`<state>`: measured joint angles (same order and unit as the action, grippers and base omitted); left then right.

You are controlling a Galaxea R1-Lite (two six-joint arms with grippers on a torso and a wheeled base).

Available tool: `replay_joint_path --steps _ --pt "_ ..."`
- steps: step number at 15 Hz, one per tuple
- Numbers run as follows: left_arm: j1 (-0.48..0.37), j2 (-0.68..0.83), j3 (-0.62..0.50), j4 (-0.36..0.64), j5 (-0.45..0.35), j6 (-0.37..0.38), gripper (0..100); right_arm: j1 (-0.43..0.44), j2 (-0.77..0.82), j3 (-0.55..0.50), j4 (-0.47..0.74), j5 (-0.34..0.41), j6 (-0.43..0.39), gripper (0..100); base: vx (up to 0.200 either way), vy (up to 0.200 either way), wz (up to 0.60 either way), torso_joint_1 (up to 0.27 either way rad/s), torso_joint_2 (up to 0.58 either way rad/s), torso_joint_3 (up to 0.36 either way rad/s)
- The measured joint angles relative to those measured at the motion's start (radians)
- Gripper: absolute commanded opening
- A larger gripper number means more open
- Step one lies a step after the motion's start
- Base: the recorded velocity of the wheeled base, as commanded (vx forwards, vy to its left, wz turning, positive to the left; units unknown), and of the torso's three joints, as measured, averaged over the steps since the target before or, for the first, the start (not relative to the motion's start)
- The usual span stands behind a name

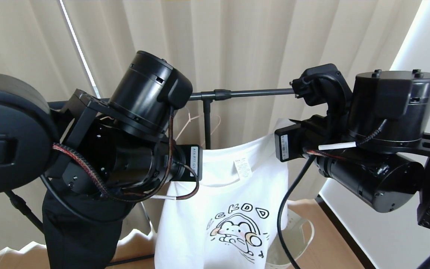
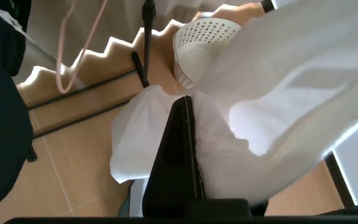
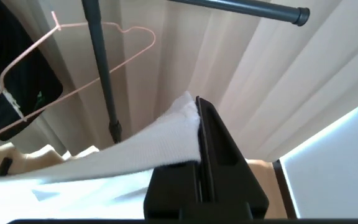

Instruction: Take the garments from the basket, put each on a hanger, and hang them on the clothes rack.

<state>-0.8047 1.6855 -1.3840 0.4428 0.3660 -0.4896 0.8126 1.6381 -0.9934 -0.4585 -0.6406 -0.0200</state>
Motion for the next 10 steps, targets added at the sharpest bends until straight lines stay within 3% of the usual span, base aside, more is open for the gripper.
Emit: replay_joint_path --steps 3,4,10 --pt "0.017 -0.002 -0.025 -0.001 0.001 0.032 0 0.018 -0.020 0.016 0.001 -0.006 -0.003 0 0.000 0.000 0.00 0.000 0.00 0.000" --pt "0.017 -0.002 -0.029 -0.001 0.003 0.043 100 0.021 -0.023 0.017 0.001 -0.007 -0.005 0 0.000 0.000 0.00 0.000 0.00 0.000" --pt "0.016 -0.008 -0.023 0.002 0.010 0.061 100 -0.004 -0.039 0.019 0.000 -0.006 -0.014 0 0.000 0.000 0.00 0.000 0.00 0.000"
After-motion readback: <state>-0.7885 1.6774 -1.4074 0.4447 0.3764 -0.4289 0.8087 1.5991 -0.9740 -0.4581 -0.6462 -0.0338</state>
